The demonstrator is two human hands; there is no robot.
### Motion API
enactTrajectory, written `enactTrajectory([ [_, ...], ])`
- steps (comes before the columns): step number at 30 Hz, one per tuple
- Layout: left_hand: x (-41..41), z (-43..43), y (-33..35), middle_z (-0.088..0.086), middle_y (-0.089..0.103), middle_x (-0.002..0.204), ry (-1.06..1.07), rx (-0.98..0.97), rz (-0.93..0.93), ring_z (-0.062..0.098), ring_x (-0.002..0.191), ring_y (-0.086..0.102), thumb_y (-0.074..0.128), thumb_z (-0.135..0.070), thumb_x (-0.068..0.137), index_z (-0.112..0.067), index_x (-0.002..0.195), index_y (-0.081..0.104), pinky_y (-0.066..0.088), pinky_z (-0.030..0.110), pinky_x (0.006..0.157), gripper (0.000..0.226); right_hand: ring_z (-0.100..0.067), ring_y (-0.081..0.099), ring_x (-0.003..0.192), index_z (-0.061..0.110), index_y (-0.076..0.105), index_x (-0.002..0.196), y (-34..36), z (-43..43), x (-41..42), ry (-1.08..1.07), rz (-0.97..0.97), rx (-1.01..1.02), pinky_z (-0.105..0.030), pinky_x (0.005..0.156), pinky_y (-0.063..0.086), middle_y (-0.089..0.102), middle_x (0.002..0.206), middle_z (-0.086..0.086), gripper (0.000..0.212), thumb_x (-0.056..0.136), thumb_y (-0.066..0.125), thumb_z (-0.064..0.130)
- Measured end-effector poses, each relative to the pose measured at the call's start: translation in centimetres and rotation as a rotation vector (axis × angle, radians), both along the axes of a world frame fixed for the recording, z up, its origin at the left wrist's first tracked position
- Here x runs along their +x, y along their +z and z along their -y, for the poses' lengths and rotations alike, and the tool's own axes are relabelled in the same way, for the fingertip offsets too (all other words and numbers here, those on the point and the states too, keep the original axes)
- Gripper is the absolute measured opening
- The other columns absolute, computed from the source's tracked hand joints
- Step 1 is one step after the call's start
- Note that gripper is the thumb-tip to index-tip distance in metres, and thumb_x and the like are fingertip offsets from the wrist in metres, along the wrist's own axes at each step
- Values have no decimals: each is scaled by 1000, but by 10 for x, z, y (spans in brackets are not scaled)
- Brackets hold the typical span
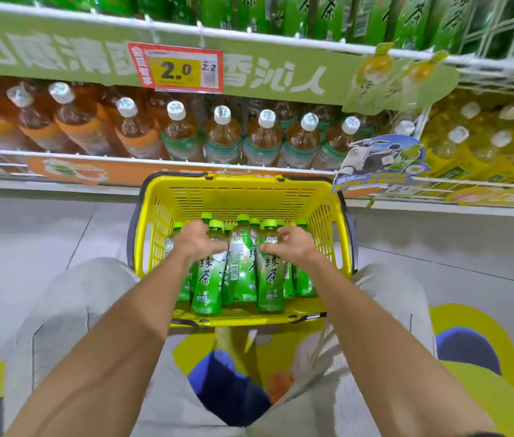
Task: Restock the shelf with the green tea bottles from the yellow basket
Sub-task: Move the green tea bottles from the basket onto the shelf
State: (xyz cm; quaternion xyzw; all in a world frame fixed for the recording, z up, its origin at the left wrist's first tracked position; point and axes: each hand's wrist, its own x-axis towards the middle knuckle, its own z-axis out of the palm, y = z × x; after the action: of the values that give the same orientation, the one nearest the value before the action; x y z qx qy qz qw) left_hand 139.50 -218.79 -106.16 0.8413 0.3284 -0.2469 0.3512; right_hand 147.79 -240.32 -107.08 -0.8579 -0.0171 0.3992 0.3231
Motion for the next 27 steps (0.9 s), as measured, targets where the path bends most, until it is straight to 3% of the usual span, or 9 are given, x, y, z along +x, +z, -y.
enactTrajectory([
  [2,-3,-11,0,3,59,111,63,-100,17,17,89,58,81,-31,84,-8,137,51,49,27,75,65,-33,53,131,12,42,146,2,1,-5,-9,-1,26,-42,110,46,50,148,-11,85,79,84,43],
  [3,-5,-15,0,5,60,115,92,-131,30,21,96,59,84,-32,80,-8,138,51,50,32,82,70,-32,54,129,14,40,146,3,1,-10,-18,7,48,-44,108,48,49,147,-8,85,80,83,44],
  [5,-10,-17,0,9,61,123,159,-196,103,25,109,58,92,-32,71,-16,120,58,49,40,95,62,-30,58,124,15,40,146,9,2,-18,-36,62,92,-41,101,53,49,141,-1,85,80,83,46],
  [7,-15,-10,2,12,60,128,193,-275,187,28,117,56,95,-27,64,-21,106,59,47,45,102,55,-28,62,116,16,46,143,17,1,-23,-44,144,130,-40,94,56,58,132,-7,84,76,86,46],
  [10,-20,4,15,5,60,120,150,-287,295,23,113,55,96,-26,63,-20,110,63,46,35,90,58,-29,65,108,18,55,136,36,-5,-30,-6,243,154,-39,86,57,65,113,-10,79,71,92,43],
  [13,-18,2,35,4,63,117,140,-292,405,23,114,58,98,-29,60,-21,106,64,48,38,93,57,-21,63,107,19,58,135,61,-9,-30,-8,299,213,-28,78,50,65,124,-7,78,69,93,42],
  [16,-9,-12,73,2,64,115,198,-308,516,20,110,59,99,-31,58,-16,106,64,50,38,92,61,-12,56,111,17,58,138,99,-16,-20,-22,413,246,-25,83,44,63,127,-3,82,70,89,51],
  [20,9,-31,144,-3,67,99,220,-286,698,15,91,62,101,-37,49,-19,100,67,53,36,77,64,-12,62,108,19,65,130,154,-33,-1,-55,549,339,-33,92,54,67,115,5,79,66,89,57],
  [27,28,-57,269,-2,63,92,152,-245,873,14,81,58,100,-30,56,-14,106,65,47,31,66,63,-7,65,97,25,68,126,260,-57,22,-49,762,505,-19,80,49,69,104,10,80,60,88,63],
])
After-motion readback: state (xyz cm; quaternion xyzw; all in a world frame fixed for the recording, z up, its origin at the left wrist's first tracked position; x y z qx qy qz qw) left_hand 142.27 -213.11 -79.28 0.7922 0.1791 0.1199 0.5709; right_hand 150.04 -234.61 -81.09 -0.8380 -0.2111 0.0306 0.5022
